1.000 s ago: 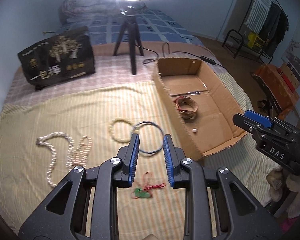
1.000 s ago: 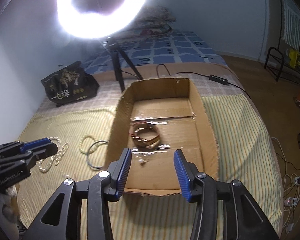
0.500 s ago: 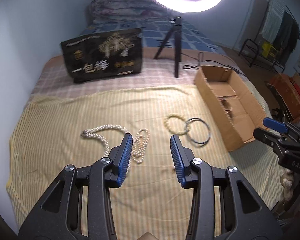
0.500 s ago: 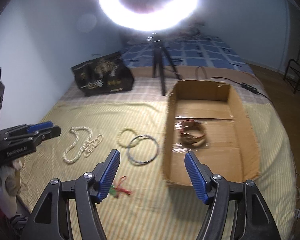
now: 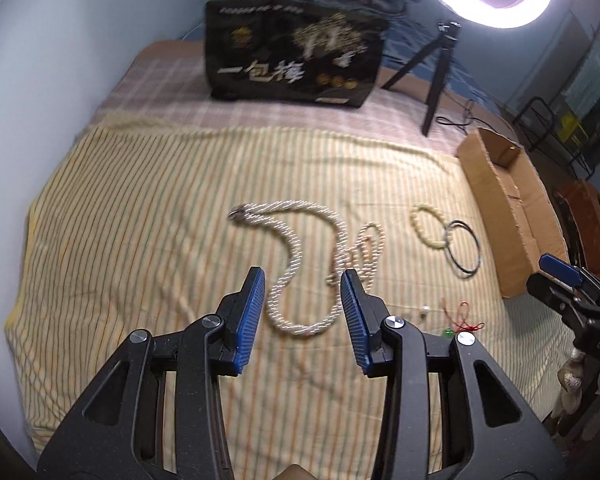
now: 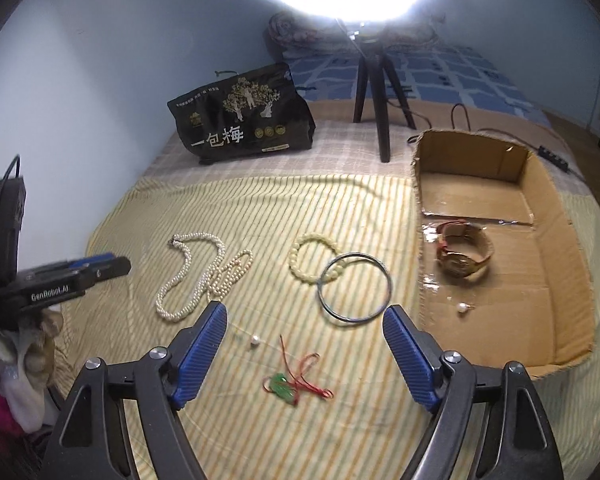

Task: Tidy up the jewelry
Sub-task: 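Move left tool to the twisted pearl necklace while right tool approaches the blue bangle, then close right tool on the blue bangle while left tool grasps the pearl necklace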

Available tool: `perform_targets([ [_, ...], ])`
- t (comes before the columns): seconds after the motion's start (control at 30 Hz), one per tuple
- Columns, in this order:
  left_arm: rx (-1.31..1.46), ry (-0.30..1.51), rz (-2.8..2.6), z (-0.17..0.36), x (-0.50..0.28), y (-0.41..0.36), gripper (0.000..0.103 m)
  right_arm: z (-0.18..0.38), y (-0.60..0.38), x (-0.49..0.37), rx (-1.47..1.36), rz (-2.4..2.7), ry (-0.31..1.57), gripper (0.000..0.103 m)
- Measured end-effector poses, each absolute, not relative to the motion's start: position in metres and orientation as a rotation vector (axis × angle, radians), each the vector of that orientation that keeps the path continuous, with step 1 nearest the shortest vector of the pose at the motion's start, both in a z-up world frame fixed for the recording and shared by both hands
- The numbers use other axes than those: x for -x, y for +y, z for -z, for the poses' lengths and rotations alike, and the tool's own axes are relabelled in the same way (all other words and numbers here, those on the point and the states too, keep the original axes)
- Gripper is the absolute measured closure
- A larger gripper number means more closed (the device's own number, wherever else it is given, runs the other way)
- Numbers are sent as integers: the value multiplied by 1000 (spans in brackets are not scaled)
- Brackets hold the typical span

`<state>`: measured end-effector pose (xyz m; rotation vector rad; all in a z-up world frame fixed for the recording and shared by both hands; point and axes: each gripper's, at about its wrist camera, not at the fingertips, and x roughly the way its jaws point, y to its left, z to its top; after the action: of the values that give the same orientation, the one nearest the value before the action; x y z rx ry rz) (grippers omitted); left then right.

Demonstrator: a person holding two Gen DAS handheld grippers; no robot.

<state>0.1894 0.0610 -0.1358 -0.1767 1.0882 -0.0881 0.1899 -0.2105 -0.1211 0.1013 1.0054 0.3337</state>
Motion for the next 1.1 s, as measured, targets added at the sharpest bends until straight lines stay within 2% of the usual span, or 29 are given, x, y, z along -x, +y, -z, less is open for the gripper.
perform_targets([
  [0.13,215,1128,66,150,-194,77,63,131,-203,-202,-111,-335,1042,21],
  [0.4,307,1237,72,186,-203,85,63,152,-193,-214,-35,-323,1115,33],
  [0.6,289,1277,57,201,-209,79,63,163,-188,-224,-11,-319,1148,50],
  [0.67,302,1291,52,206,-212,80,63,165,-186,-228,-3,-324,1155,59],
  [0.93,301,1307,43,221,-220,80,63,174,-186,-240,-27,-313,1184,66],
  [1.1,299,1307,46,226,-225,81,63,184,-179,-246,-14,-310,1201,66],
])
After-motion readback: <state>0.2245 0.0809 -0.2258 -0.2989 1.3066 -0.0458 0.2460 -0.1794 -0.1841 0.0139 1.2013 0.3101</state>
